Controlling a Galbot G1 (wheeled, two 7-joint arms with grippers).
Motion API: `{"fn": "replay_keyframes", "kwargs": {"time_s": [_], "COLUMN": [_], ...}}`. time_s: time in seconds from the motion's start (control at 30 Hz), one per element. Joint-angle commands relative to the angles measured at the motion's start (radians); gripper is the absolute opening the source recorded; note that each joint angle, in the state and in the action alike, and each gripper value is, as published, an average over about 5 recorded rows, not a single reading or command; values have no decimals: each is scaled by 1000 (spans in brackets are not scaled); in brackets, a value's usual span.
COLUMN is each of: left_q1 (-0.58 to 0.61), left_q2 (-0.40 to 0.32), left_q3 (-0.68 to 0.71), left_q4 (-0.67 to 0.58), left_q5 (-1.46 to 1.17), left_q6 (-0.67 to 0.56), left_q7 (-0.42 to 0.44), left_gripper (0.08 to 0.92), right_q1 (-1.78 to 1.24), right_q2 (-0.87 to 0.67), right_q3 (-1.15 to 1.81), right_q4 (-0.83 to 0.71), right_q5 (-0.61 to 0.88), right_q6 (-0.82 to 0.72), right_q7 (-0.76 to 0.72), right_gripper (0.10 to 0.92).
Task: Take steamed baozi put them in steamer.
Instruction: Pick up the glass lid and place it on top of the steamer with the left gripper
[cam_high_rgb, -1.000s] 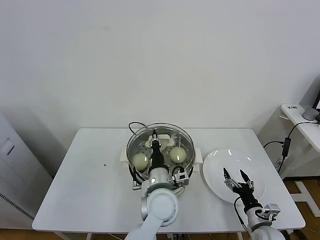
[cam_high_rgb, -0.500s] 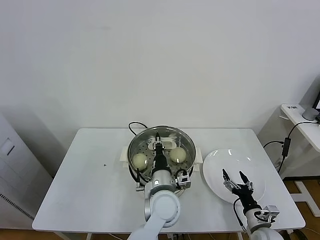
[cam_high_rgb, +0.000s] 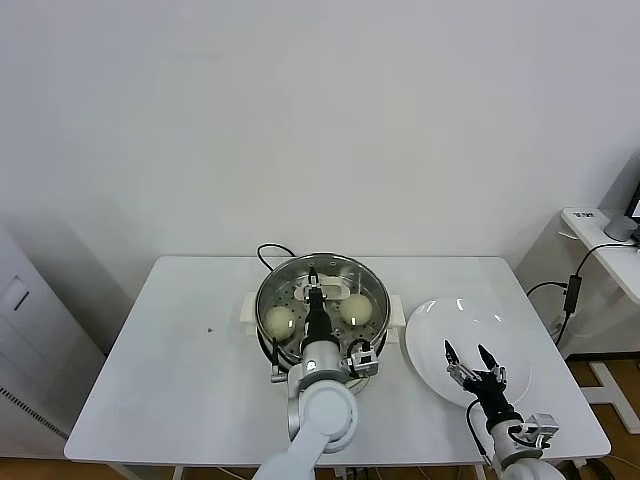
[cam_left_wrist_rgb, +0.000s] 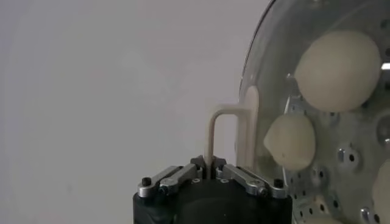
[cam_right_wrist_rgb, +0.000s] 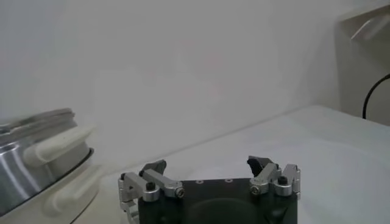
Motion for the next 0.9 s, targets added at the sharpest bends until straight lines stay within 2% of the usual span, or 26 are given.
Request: {"fn": "replay_keyframes", "kwargs": {"time_s": [0.03,0.77,0.9], "left_q1": [6,30,47], "left_q2": [-49,-49,-49], "left_q3": [-1,1,8], "left_q4": [7,-11,-51], "left_q5": [-16,-37,-38], "left_q6": [49,49,49], "left_q7": [-32,-44,-22], "left_gripper": [133,136,207], "right_q1": [-1,-3,-3], "right_q2": [2,10,13], "right_q3": [0,1,0], "right_q4": [0,2,2], "right_q5": [0,-1,-2], "right_q6": [0,2,1], "right_q7": [-1,-2,-3], "right_gripper": [823,823,823]}}
